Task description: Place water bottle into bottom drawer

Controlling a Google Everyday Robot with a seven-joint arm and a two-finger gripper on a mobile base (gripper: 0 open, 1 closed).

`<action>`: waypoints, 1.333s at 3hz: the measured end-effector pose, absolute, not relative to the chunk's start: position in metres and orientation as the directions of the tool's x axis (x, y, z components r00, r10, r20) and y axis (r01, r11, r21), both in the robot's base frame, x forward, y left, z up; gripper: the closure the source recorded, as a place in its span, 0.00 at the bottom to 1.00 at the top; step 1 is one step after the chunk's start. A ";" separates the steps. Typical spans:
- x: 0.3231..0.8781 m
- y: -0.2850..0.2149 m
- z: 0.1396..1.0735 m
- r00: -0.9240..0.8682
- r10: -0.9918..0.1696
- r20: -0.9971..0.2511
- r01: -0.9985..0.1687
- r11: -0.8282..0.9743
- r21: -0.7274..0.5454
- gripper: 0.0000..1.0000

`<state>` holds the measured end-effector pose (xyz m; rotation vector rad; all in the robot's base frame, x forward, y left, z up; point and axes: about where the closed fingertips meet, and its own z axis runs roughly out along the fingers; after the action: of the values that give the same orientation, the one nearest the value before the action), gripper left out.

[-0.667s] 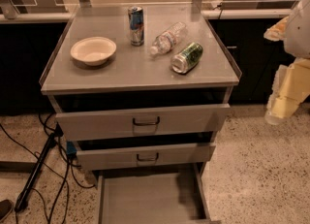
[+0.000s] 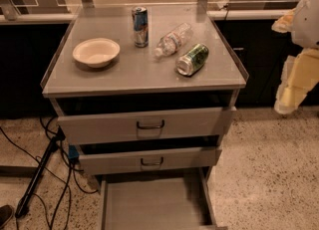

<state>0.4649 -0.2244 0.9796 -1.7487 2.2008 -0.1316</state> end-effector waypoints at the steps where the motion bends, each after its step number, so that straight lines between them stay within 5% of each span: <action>1: 0.521 -0.231 0.971 -0.139 -0.976 -0.166 -0.939 0.184 -0.289 0.00; 4: 0.578 -0.213 0.977 -0.080 -0.981 -0.176 -0.939 0.134 -0.317 0.00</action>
Offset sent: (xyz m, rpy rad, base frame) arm 0.0860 -0.0089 -0.0184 -0.0551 0.0073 0.0965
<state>0.5777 -0.2135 0.9775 -1.8577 2.0761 -0.1720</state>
